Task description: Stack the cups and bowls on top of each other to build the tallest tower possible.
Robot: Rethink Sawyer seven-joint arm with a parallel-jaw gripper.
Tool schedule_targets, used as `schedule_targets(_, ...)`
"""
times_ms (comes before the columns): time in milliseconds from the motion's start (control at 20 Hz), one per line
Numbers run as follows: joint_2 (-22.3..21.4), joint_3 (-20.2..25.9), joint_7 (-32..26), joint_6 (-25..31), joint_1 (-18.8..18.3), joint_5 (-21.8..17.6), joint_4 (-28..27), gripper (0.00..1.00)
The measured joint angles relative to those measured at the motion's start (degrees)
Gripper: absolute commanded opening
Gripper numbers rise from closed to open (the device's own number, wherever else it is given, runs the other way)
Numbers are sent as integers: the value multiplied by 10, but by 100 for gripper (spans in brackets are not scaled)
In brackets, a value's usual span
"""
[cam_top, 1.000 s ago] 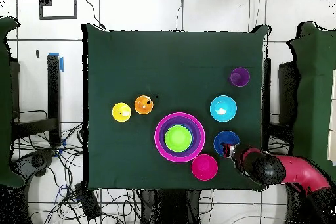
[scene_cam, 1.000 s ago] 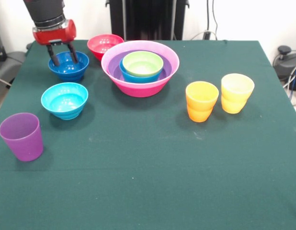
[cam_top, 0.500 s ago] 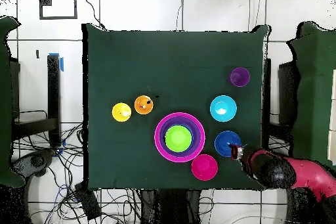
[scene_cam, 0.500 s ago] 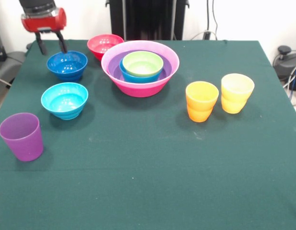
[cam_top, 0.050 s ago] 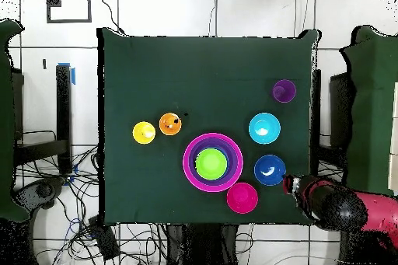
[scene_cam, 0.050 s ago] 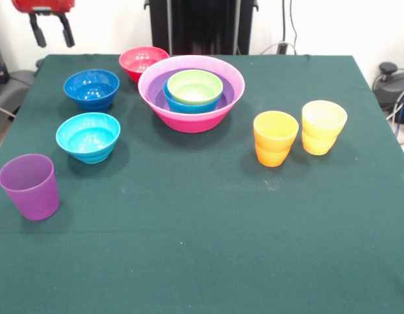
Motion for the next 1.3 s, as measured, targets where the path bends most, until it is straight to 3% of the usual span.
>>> schedule_targets(1300,22,-1,0,0,15,-1,2,100)
